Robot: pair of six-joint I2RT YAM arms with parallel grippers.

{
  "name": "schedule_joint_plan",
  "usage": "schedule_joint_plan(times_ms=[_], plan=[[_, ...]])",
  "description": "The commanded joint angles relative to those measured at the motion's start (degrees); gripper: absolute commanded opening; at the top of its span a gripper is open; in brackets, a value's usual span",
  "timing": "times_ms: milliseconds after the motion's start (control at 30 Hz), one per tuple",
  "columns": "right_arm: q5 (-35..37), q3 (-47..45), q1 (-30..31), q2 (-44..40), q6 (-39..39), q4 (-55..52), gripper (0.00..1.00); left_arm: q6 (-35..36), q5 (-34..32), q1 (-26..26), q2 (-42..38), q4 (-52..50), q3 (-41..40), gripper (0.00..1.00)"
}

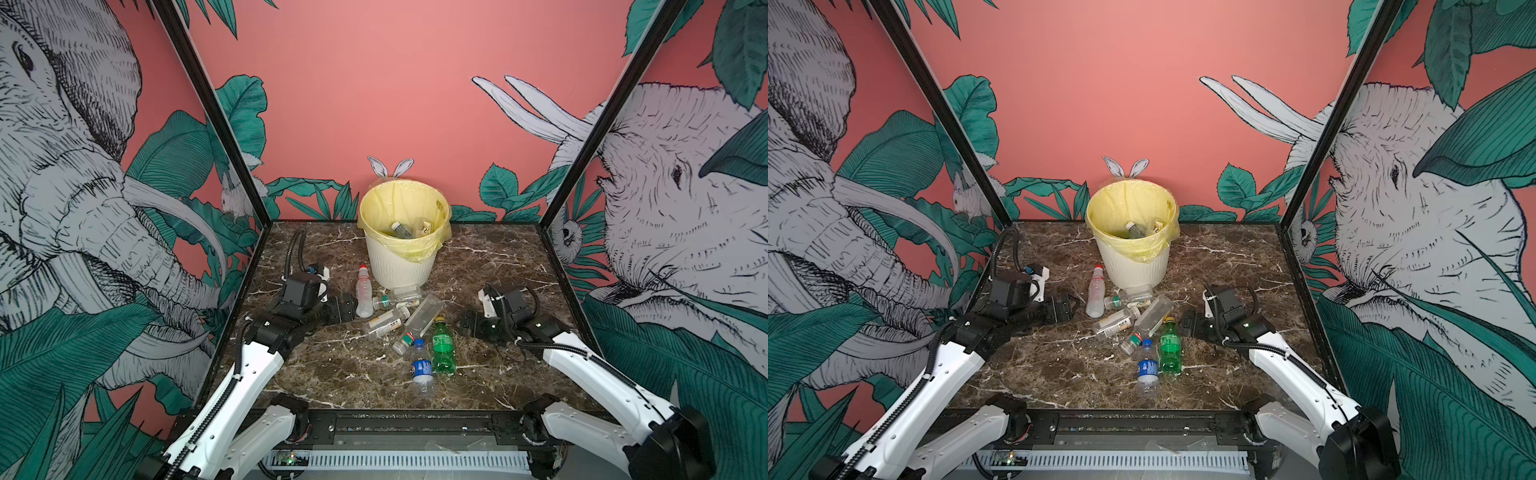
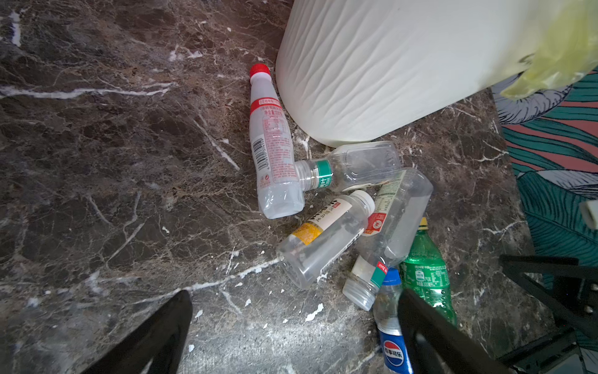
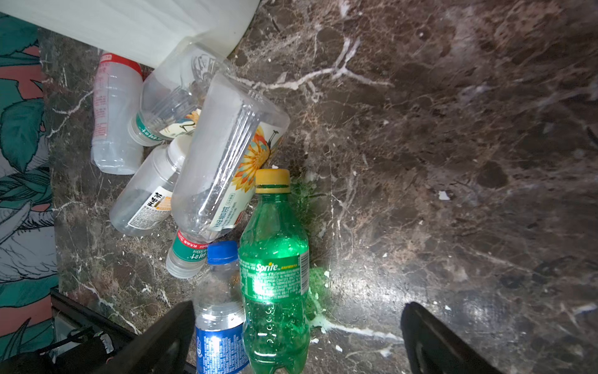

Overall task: Throw the plastic bottles in the bin
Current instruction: Pick up the plastic bottle from the center of the table.

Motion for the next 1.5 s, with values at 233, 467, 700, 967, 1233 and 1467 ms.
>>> schedule_joint_plan(times_ms=[233,467,700,967,1233,1467], plan=[[2.7,-1.0,3.1,2.8,3.4,4.7,0.98,-2.2,-2.6,0.2,0.3,2.5,-2.6,0.99],[3.4,-2.1,5.6,5.1,5.8,6.6,0.93,-2.2,-3.2,0.2,0.9,3.1,-3.5,0.99],[4.1,-3.5,7.9,6.3,7.7,8.7,0.9,-2.4,-3.2,0.2,1.0,3.1,-4.4,0.99],[5.0,-4.1,10.4,8.3,9.2,10.4,0.86,-3.0,-4.1,0.2,-0.5,3.0,-6.2,0.99],[5.1,-4.1,11.7,10.3,10.1,11.8,0.84,-3.6,-4.2,0.2,-0.9,2.5,-6.6,0.99],[5.1,-3.2,12.8,13.4,10.7,12.8,0.82,-3.8,-4.3,0.2,-1.1,2.8,-7.3,0.99]])
